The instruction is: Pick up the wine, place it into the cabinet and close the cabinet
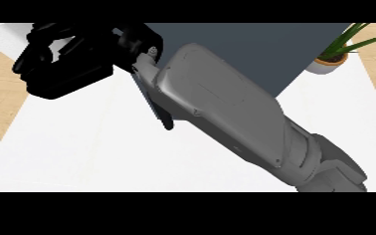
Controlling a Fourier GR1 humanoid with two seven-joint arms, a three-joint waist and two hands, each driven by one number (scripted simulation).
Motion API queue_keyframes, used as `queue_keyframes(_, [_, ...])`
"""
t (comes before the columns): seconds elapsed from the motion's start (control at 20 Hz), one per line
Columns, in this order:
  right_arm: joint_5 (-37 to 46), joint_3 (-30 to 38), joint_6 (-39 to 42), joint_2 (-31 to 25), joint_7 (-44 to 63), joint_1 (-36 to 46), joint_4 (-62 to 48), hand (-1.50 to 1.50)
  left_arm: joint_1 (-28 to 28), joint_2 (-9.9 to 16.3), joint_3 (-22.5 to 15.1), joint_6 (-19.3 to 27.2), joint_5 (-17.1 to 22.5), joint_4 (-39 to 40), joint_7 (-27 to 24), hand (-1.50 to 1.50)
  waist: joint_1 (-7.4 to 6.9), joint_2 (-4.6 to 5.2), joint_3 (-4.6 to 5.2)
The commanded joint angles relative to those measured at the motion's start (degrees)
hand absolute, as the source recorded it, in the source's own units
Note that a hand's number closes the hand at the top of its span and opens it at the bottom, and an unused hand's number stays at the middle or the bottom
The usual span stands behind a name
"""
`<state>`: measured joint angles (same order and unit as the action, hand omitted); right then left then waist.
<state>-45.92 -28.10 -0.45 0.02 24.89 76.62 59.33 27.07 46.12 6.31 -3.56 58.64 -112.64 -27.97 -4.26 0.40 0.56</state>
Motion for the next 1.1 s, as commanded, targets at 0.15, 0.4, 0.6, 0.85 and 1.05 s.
queue_keyframes(0.15, [3.73,4.96,1.73,-5.11,-10.56,-0.94,-12.32,1.50,1.15,0.03,2.94,-0.17,0.57,-0.53,0.69,-1.50,1.13,0.46,-0.53])
queue_keyframes(0.4, [4.51,3.58,-0.32,-5.41,-15.09,-2.80,-15.41,1.50,0.99,-0.30,0.84,-0.71,0.15,-2.10,1.58,-1.50,1.73,0.87,-0.53])
queue_keyframes(0.6, [4.06,3.82,0.17,-7.46,-16.63,-2.15,-16.67,1.50,-0.88,0.22,1.09,-1.75,1.53,-2.19,2.19,-1.50,2.44,1.66,-0.51])
queue_keyframes(0.85, [3.82,3.29,-4.38,-7.85,-18.51,-2.28,-17.13,1.50,-1.46,-0.57,-1.22,-0.25,1.56,-4.53,3.24,-1.50,3.97,1.93,-0.61])
queue_keyframes(1.05, [2.58,2.07,-6.00,-7.43,-18.99,-1.09,-15.93,1.50,-2.40,-0.87,-3.18,0.95,2.23,-5.98,4.76,-1.50,4.62,2.17,-0.67])
